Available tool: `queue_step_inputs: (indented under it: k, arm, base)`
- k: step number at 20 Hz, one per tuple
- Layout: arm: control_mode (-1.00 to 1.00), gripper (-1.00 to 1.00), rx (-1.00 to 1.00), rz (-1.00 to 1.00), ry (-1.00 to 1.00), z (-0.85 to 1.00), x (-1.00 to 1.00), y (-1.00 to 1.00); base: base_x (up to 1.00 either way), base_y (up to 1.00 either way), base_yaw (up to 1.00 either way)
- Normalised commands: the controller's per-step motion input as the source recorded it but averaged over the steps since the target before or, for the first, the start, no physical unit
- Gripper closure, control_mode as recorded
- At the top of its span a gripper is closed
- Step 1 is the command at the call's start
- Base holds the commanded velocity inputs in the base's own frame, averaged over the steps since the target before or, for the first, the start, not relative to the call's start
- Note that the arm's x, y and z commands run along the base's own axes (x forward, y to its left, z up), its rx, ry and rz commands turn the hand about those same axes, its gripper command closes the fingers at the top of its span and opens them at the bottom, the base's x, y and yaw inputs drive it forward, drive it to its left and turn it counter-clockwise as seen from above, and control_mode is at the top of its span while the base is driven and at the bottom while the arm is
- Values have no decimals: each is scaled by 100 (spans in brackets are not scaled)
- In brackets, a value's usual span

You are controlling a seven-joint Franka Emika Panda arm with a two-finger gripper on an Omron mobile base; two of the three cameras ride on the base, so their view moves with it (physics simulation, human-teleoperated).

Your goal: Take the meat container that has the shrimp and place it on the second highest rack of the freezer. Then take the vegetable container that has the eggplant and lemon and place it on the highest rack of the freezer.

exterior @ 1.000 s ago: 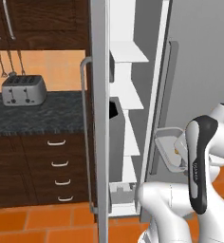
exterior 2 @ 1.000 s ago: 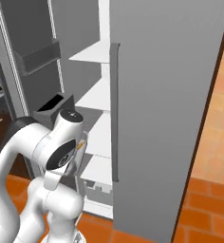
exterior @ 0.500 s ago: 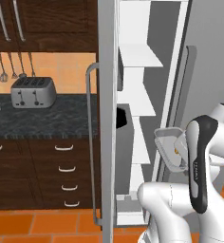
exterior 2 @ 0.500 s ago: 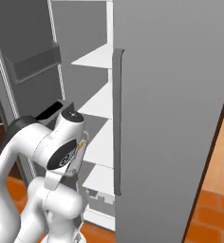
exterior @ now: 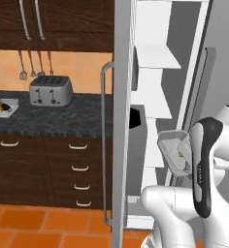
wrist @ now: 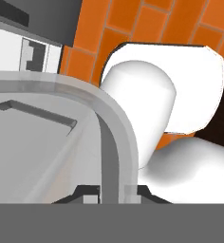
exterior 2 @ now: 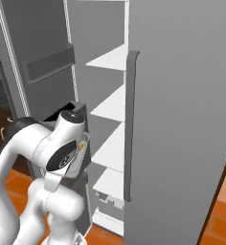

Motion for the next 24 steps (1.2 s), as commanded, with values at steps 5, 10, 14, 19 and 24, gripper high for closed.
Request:
queue_step_inputs:
  k: [5,10,14,19,24]
  arm:
    - [100,100,0,0,0,0,0,0]
    - [100,100,0,0,0,0,0,0]
    - [-100,100,0,-8,-2,31,0,0]
    - [-100,100,0,-15,-29,55,0,0]
    - [-100,100,-3,-8,-24,50,0,0]
  base:
    - [0,-11,26]
    - [0,-2,0]
    - [0,0,-1]
    - [0,0,0]
    - [0,0,0]
